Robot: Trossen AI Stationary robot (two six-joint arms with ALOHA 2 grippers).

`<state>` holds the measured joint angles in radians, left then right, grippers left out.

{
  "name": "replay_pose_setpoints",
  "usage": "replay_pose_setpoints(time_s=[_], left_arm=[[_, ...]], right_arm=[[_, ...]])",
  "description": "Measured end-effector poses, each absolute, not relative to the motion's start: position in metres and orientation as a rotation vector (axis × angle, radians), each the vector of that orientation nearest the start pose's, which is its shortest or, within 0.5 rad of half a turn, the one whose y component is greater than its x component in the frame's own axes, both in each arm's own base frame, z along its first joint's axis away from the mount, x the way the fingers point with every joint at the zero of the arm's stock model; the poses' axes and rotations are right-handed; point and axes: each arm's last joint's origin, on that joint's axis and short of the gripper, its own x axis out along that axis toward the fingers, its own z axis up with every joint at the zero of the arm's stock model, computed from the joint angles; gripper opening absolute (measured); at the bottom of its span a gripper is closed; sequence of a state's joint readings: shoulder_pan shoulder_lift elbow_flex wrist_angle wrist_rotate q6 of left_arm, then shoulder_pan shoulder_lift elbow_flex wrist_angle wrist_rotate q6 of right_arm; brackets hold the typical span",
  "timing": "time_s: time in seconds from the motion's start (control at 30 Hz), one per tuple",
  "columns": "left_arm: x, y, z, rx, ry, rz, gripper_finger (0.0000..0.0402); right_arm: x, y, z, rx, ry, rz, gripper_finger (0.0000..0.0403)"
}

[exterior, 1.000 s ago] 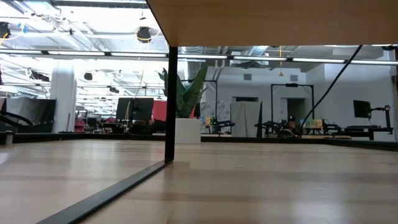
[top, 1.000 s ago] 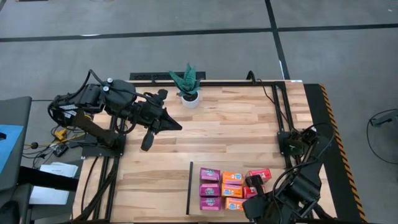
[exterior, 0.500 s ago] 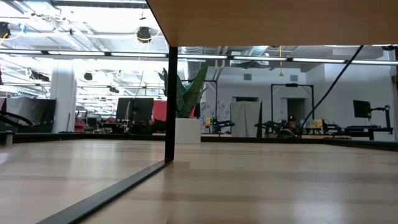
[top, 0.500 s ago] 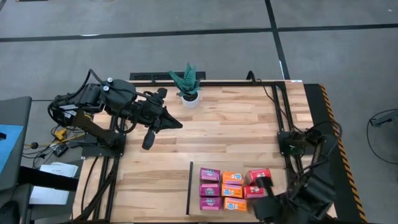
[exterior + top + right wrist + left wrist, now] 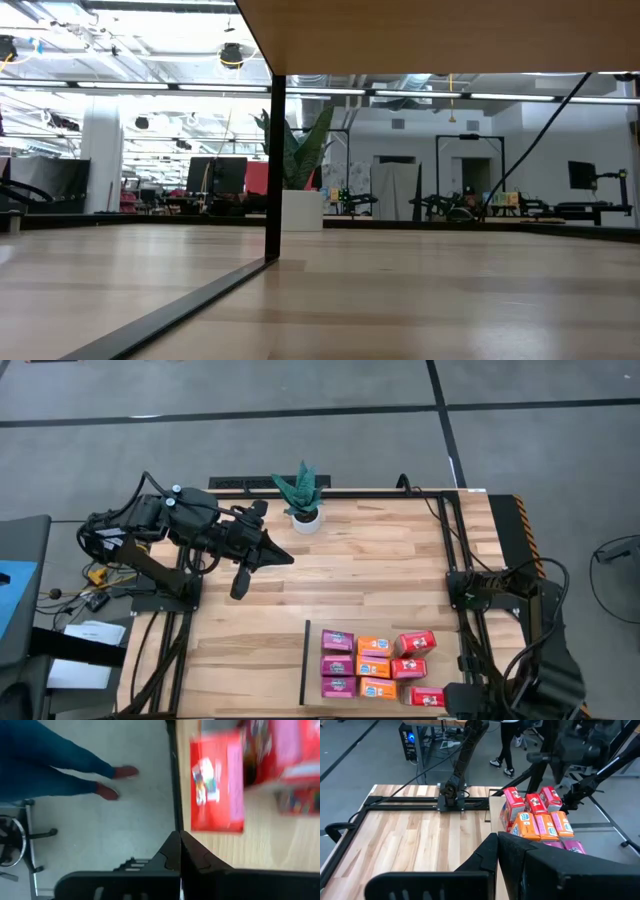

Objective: Stack cereal on shelf
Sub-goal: Put the red cereal box on the upper right shelf

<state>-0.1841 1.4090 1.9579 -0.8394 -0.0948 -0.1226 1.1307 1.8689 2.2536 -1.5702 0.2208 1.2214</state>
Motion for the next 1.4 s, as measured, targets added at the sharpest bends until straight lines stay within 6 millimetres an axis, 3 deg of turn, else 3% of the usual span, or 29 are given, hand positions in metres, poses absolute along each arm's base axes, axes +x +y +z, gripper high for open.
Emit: replay_pose_setpoints(time_s=[0.17, 0.37, 0.7, 0.87, 1.0, 1.2, 1.4], left_arm=[[0.244, -0.042, 0.515, -0.083, 0.291, -0.050, 0.0000], [0.244, -0.042, 0.517, -0.098, 0.279, -0.043, 0.0000], [0.245, -0.042, 0.517, -0.111, 0.270, -0.042, 0.0000], [0.245, -0.042, 0.517, -0.111, 0.270, -0.042, 0.0000], [0.245, -0.042, 0.517, -0.097, 0.270, -0.044, 0.0000], [0.245, -0.042, 0.517, -0.077, 0.269, -0.047, 0.0000], [0.245, -0.042, 0.517, -0.075, 0.269, -0.047, 0.0000]], right_arm=[[0.151, 0.308, 0.391, 0.270, 1.292, 0.038, 0.0005], [0.163, 0.303, 0.380, 0.207, 1.311, 0.024, 0.0017], [0.180, 0.293, 0.378, 0.134, 1.313, 0.059, 0.0006], [0.181, 0.293, 0.380, 0.123, 1.311, 0.081, 0.0028], [0.176, 0.290, 0.388, 0.145, 1.332, 0.125, 0.0023], [0.170, 0.266, 0.405, 0.226, 1.258, 0.064, 0.0009], [0.171, 0.229, 0.394, 0.238, 1.304, -0.025, 0.0008]])
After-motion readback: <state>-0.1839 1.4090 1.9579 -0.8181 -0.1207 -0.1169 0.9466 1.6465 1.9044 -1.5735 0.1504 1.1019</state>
